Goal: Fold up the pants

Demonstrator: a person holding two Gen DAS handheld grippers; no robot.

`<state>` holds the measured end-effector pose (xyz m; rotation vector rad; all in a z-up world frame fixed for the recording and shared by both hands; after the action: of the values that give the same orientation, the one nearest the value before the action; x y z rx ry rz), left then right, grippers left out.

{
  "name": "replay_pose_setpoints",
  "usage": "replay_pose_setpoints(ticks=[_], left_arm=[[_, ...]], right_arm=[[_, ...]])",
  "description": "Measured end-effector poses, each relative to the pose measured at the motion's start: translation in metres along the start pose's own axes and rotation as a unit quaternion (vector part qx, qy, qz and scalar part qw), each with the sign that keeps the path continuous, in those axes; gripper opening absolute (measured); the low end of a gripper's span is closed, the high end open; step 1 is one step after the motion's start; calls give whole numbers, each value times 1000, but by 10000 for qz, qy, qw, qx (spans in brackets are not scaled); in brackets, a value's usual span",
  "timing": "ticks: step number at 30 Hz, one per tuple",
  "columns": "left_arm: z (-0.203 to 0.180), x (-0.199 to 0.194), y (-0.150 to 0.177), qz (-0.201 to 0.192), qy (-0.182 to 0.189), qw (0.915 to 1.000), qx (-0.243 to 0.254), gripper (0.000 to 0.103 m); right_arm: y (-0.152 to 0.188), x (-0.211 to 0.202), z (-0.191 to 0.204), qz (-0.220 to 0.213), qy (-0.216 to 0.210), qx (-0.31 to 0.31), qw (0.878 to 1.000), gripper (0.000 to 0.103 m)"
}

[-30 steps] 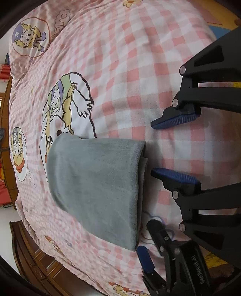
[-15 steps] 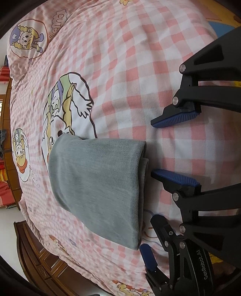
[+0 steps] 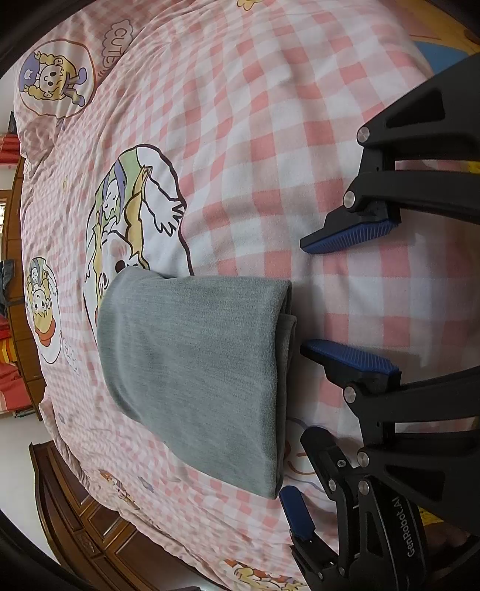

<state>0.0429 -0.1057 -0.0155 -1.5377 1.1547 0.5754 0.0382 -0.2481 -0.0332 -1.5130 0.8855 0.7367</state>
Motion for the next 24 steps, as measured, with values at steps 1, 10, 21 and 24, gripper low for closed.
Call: replay_pose_setpoints(ticks=[1,10,21,24], left_arm=[[1,0,0,2,1,10000,6,88],[2,0,0,-14,6,10000,1,88],[4,1,-1,-36,4,10000,-9,88],[4,2,-1,-38,4,10000,-11,88]], right_arm=[[0,0,0,1,1,-1,10000,50],[0,0,0,0,0,10,10000,51],[0,0,0,-1,0,9,10000,52],[0,0,0,0,-1,11,10000,52]])
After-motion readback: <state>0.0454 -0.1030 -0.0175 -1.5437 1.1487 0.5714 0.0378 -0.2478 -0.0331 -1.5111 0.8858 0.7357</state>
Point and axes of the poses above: each gripper's, at about its wrist camera, not at the fingertips, and x roughly the way its jaws point, z to its left, y to its underside, the point moved 6 cm from there along x, roughly the way its jaws point, and after that the axes turned 13 degrees about y, right-handed, at the moved point
